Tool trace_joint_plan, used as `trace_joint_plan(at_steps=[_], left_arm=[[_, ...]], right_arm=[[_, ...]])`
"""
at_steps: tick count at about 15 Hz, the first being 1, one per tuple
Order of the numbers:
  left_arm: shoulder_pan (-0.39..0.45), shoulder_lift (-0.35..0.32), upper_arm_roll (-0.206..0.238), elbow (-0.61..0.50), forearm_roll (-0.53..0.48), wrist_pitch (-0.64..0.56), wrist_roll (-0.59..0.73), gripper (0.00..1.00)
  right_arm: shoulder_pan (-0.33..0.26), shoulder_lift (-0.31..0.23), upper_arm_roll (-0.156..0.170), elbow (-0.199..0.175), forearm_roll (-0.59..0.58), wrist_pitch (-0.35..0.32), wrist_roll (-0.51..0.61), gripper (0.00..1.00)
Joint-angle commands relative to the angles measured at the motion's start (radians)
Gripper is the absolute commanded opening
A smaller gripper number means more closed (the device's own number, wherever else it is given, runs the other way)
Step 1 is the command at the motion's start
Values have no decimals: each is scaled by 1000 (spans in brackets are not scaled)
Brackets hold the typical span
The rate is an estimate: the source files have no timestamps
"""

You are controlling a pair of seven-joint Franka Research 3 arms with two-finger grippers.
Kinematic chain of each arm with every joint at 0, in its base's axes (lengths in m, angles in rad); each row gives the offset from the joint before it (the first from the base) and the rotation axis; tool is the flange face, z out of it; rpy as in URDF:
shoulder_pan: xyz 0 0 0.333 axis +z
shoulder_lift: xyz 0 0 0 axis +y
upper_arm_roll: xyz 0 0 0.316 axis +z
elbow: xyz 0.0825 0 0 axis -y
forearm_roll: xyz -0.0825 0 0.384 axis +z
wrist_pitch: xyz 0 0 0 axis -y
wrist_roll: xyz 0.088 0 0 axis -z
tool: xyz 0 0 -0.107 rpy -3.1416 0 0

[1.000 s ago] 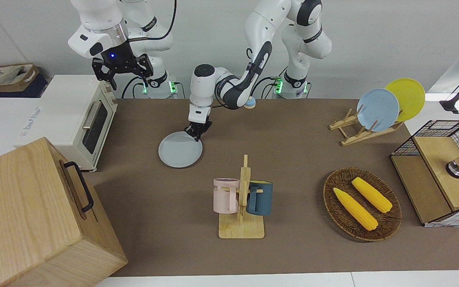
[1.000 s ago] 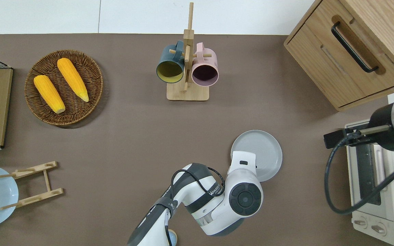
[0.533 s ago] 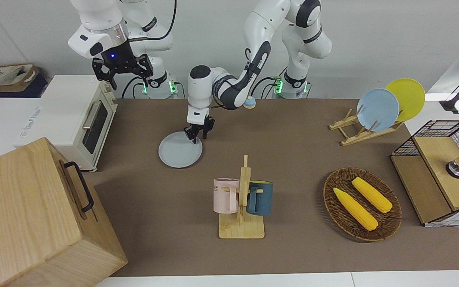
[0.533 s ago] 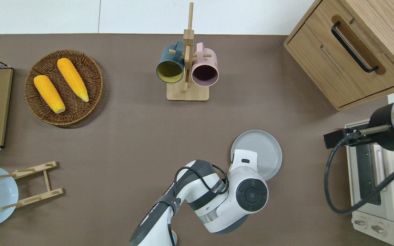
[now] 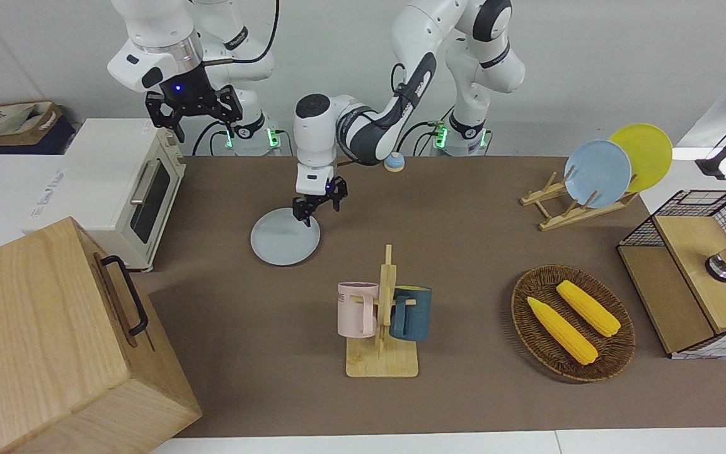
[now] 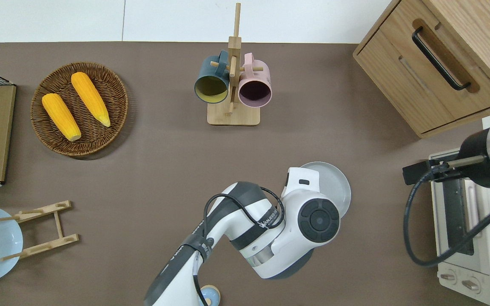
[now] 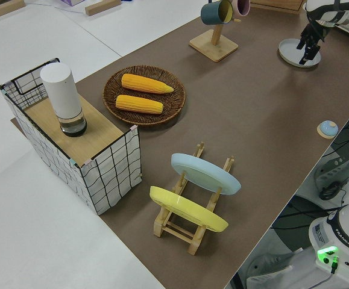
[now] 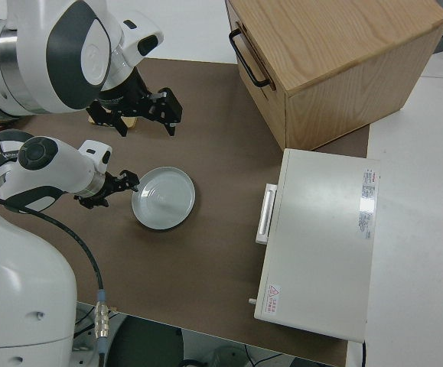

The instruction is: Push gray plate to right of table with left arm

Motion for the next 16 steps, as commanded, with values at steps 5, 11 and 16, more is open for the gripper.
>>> trace_joint_plan(at_steps=[5, 11, 16], left_arm=[[140, -48, 2, 107, -15, -261, 270, 993], [277, -147, 9, 155, -84, -429, 606, 989], [354, -212, 12, 153, -80, -549, 822, 989]], right_arm=[[-20, -3, 13, 8, 10, -14, 2, 983], [-20, -3, 13, 8, 10, -14, 2, 983], [-20, -3, 13, 8, 10, -14, 1, 983]])
